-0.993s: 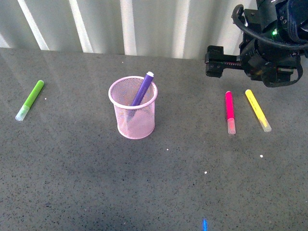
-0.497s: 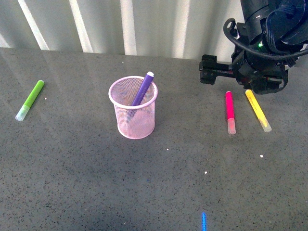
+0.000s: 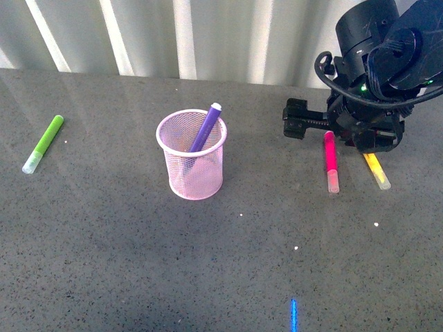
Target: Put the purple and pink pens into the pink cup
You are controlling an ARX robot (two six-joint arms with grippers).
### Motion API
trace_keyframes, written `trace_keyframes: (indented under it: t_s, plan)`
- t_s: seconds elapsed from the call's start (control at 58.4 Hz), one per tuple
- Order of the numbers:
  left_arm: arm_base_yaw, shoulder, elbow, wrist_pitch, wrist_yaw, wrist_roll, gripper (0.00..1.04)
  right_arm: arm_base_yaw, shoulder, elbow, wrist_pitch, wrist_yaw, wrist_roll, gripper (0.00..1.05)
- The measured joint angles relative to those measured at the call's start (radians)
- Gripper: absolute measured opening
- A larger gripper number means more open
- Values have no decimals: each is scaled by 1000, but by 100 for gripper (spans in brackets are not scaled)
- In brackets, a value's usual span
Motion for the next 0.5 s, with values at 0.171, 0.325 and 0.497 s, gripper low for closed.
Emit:
trace_keyframes:
  t_s: [0.171,0.325,0.497]
  plan:
    - [0,0,0,0,0,0,98,-5,24,10,6,-6,7,98]
    - [0,0,0,0,0,0,98,-17,39,33,1,-12,8,98]
    - [0,0,0,0,0,0,98,-24,42,35,-3,-20,6,98]
